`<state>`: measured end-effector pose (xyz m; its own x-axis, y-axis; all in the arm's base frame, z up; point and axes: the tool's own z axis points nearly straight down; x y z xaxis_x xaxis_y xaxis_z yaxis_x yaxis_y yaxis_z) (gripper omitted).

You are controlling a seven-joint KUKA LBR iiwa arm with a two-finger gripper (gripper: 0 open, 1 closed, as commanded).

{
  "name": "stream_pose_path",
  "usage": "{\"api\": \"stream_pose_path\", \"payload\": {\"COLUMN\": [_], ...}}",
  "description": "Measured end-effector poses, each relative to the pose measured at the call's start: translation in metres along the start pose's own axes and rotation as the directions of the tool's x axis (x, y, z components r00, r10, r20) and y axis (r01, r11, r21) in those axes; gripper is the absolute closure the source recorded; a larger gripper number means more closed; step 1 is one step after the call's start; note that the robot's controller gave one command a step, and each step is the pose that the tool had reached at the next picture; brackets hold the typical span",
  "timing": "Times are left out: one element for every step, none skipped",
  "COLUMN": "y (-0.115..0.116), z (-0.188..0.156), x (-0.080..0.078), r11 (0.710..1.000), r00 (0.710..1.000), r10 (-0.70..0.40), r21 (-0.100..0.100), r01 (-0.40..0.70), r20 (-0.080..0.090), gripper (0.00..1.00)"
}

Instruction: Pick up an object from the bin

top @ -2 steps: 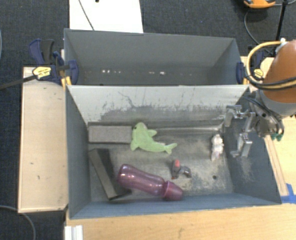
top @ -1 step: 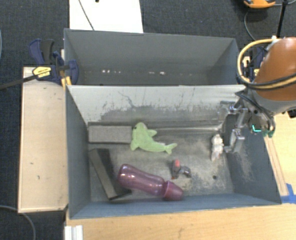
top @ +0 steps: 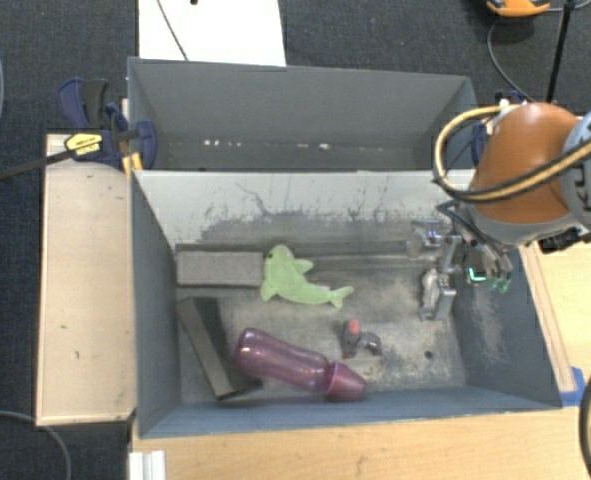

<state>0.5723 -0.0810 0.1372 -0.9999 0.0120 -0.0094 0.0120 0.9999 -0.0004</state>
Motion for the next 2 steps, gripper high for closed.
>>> {"api": "stream_pose_path", "payload": {"y": [0.025, 0.074], "z": [0.066, 0.04], "x": [-0.007, 0.021], "r11": [1.0, 0.998], "r00": [1.0, 0.998], "r10": [0.005, 0.06], "r21": [-0.001, 0.001], "r01": [-0.005, -0.06], "r20": [-0.002, -0.005], "gripper": [0.0, 0.0]}}
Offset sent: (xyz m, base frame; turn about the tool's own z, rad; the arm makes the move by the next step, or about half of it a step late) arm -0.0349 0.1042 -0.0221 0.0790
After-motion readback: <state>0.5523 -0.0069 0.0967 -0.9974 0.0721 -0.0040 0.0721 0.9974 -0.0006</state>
